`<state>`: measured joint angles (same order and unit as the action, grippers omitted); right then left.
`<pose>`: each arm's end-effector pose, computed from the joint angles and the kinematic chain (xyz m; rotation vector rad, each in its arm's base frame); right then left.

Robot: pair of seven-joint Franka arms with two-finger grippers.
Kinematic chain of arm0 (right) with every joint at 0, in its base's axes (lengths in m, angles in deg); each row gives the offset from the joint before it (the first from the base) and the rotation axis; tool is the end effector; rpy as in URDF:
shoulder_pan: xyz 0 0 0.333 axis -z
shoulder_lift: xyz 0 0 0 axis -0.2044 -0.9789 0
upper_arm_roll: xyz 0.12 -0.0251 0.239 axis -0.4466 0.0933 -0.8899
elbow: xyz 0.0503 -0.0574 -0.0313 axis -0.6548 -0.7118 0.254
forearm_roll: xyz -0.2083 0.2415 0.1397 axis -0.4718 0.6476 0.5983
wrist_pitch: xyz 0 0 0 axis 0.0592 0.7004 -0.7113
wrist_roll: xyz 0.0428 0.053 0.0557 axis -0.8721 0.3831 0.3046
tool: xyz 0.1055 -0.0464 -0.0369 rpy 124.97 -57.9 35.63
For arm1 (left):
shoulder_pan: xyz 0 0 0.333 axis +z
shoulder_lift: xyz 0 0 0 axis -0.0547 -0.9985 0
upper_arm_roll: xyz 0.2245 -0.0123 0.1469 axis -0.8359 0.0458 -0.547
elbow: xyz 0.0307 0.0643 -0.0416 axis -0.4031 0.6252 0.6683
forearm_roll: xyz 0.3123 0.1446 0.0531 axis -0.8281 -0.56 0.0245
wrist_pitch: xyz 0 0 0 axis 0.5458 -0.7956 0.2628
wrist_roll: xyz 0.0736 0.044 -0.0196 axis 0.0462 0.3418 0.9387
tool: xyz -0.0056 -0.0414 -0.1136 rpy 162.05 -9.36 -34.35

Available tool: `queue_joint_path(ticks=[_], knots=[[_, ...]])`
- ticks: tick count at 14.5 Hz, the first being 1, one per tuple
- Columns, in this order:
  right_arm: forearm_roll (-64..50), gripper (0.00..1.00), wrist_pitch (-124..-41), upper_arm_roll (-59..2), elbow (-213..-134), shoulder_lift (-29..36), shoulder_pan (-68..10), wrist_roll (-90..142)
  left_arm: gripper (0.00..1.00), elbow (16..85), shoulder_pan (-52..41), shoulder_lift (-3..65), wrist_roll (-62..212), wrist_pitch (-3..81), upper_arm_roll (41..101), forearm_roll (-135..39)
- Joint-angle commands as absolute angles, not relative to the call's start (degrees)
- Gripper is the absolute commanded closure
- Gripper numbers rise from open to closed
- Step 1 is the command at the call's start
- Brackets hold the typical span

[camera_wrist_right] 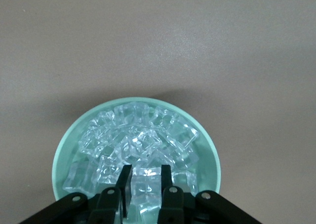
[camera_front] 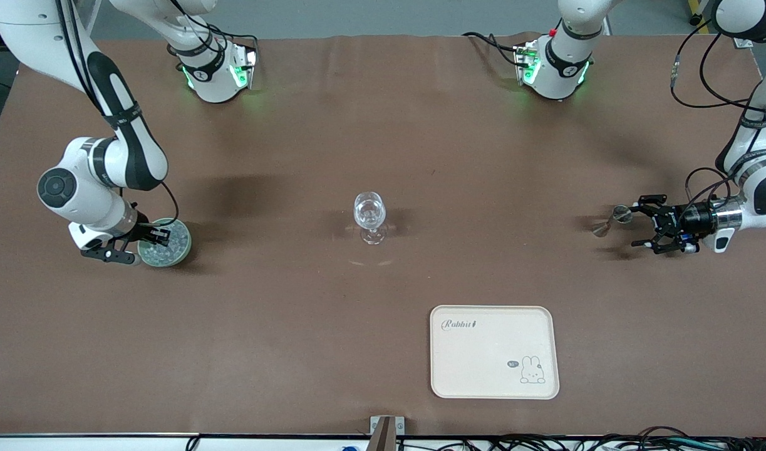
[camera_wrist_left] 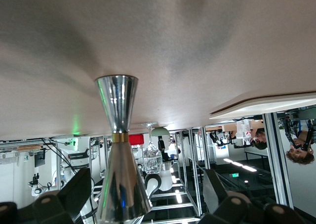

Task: Pour wine and add ice with both arms

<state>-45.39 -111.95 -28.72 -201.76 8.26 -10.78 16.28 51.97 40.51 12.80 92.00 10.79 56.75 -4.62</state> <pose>0.5060 -0.0556 0.2049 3.0889 -0.2608 -0.0308 0.4675 0.1933 0.1303 1.4567 1.3513 -0.9522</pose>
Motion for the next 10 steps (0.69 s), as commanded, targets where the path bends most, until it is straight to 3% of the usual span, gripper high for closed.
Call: queue_joint_path(ticks=[1,6,10], knots=[[-45.3,0.97,-110.6,-29.0,-200.5,8.1,-11.0,15.8,0.0,53.7,42.8,11.6,91.3,9.8,56.9,-5.4],[-45.1,1.0,-104.1,-29.0,-197.0,8.3,-11.0,15.7,0.0,54.3,41.6,12.9,91.1,10.9,57.2,-5.4],[-45.1,1.0,-103.8,-29.0,-197.0,8.8,-11.0,15.7,0.0,59.7,41.4,19.7,91.1,17.4,57.5,-4.6]])
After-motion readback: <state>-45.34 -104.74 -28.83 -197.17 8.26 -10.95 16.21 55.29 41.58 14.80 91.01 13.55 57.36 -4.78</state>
